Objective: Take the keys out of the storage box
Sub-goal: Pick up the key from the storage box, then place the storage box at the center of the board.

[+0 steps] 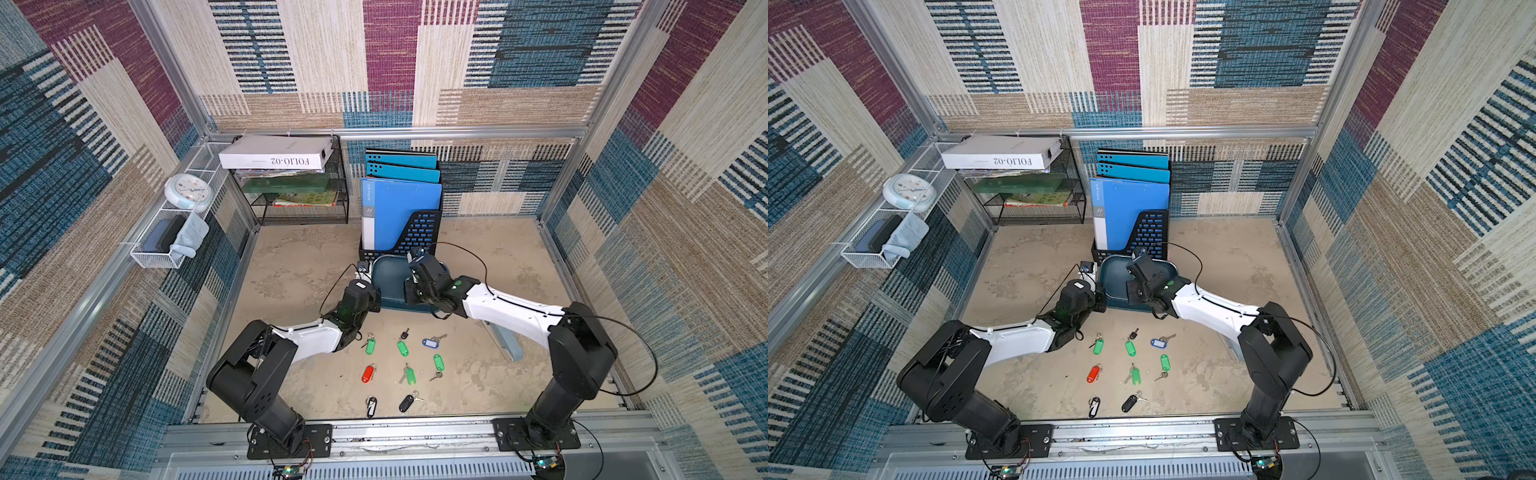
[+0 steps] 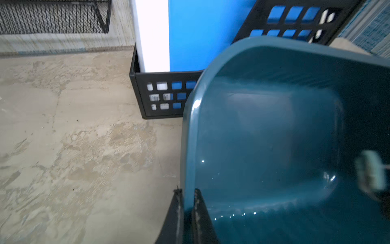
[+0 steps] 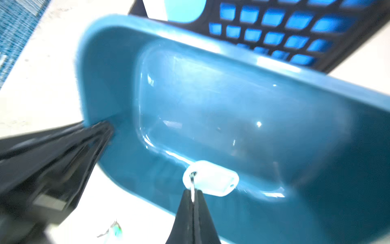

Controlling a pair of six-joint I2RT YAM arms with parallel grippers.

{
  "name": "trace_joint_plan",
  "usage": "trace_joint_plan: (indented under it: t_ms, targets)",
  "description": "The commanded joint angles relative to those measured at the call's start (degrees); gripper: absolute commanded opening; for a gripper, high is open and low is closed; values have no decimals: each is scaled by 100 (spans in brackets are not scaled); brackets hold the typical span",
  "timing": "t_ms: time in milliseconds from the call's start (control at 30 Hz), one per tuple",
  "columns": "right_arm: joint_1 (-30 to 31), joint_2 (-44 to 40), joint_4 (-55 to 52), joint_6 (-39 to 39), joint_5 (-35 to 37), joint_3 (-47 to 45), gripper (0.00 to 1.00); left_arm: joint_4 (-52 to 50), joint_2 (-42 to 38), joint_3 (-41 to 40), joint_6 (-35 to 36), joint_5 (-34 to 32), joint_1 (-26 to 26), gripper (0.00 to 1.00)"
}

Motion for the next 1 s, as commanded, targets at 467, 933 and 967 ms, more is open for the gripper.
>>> trace_joint_plan:
  t_ms: [467, 933, 967]
  targets:
    - [1298, -3065, -1698, 928, -1604, -2457, 0, -3973, -245, 1157, -2287, 231, -3, 2]
    - [2525, -2920, -3117, 2898, -1032, -2818, 0, -4407, 131, 1442, -2291, 388, 34, 6]
    - [2574, -2877, -3109, 2958, -1050, -2832, 0, -4420, 146, 1457, -2273, 392, 39, 5]
